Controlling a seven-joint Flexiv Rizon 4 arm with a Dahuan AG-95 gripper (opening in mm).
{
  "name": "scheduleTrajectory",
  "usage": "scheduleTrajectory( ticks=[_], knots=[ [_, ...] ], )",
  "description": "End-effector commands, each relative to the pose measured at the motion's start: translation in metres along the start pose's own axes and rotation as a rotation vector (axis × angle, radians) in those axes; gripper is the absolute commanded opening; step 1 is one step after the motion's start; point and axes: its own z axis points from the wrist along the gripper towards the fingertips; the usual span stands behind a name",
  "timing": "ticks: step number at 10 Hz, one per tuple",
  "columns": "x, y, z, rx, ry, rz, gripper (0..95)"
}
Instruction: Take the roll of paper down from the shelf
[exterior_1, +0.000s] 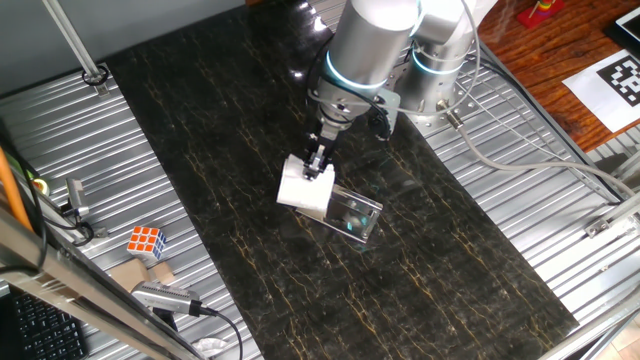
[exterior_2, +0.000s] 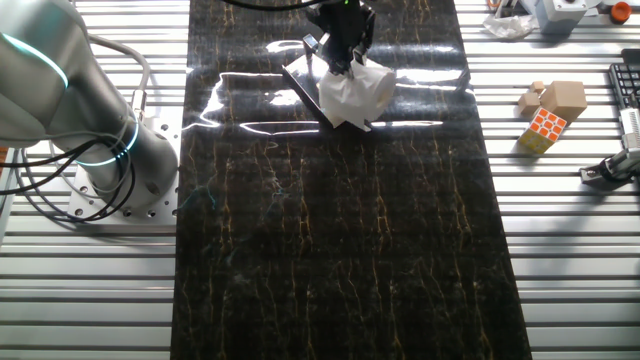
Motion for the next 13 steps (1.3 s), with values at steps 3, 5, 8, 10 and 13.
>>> scheduleTrajectory(
  ticks=[3, 5, 8, 10, 13],
  knots=[
    [0.003, -0.002, -0.002, 0.028, 0.038, -0.084, 0.0],
    [0.006, -0.007, -0.003, 0.034, 0.051, -0.119, 0.0],
    [0.009, -0.011, -0.005, 0.046, 0.057, -0.133, 0.0],
    [0.015, -0.017, -0.01, 0.046, 0.064, -0.151, 0.0],
    [0.023, -0.027, -0.017, 0.052, 0.072, -0.164, 0.0]
  ],
)
